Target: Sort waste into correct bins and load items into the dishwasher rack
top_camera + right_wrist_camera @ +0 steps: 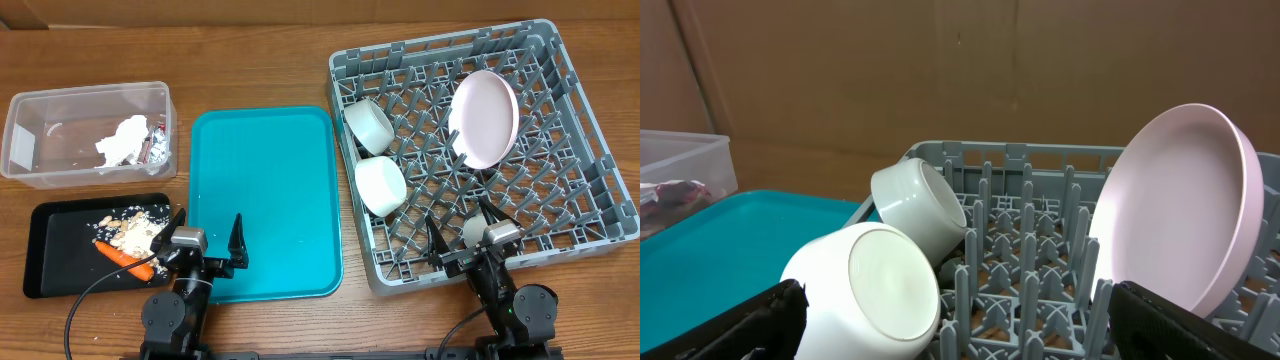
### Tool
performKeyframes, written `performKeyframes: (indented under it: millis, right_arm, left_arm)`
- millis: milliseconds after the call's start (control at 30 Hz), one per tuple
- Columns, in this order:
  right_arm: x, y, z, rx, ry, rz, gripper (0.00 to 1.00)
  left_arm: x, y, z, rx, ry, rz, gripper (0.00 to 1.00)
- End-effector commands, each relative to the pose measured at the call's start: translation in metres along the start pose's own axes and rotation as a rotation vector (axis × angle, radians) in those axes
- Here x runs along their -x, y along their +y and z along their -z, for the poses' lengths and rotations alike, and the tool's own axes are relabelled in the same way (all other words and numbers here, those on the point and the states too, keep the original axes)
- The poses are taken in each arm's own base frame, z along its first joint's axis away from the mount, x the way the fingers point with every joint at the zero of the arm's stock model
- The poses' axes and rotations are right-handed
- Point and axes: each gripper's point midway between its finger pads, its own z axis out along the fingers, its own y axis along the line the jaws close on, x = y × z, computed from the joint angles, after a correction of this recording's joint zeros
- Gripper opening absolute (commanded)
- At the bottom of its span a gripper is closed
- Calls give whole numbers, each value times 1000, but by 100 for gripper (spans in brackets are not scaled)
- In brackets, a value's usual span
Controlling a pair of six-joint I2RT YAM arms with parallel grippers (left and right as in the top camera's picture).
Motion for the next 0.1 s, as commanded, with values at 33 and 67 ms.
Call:
performKeyframes:
  millis: [33, 67]
  right_arm:
    - [-1, 0, 0, 1, -7, 2, 100]
    - [-1, 0, 0, 1, -7, 2, 100]
  left_arm:
    - [0, 2, 0, 11, -5, 14, 100]
    - [0, 2, 0, 11, -5, 14, 100]
